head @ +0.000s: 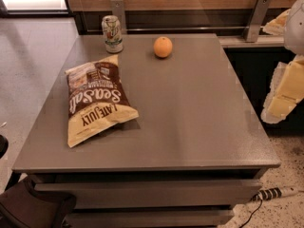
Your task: Knock 7up can over
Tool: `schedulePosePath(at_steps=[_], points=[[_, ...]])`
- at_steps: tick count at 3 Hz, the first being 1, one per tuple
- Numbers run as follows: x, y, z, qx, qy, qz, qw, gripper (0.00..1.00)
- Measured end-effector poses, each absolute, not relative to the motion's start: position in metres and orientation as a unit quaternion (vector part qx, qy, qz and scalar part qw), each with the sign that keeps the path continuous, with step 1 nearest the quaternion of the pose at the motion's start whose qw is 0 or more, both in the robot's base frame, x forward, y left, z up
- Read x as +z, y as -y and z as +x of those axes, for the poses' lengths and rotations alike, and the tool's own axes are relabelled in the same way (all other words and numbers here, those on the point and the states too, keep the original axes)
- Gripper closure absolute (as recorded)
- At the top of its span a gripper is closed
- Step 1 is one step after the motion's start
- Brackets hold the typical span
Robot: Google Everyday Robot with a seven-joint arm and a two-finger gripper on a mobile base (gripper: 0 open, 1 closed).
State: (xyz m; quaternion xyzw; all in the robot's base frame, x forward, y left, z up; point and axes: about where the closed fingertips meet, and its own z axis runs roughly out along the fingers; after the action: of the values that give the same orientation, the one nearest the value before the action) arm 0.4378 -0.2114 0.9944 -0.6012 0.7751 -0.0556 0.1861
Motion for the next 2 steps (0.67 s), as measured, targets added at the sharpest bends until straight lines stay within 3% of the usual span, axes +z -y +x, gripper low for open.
schedulePosePath(at_steps=[2], points=[[0.9972, 0.211, 0.4443, -0.063, -0.775, -0.595, 0.205, 0.0]])
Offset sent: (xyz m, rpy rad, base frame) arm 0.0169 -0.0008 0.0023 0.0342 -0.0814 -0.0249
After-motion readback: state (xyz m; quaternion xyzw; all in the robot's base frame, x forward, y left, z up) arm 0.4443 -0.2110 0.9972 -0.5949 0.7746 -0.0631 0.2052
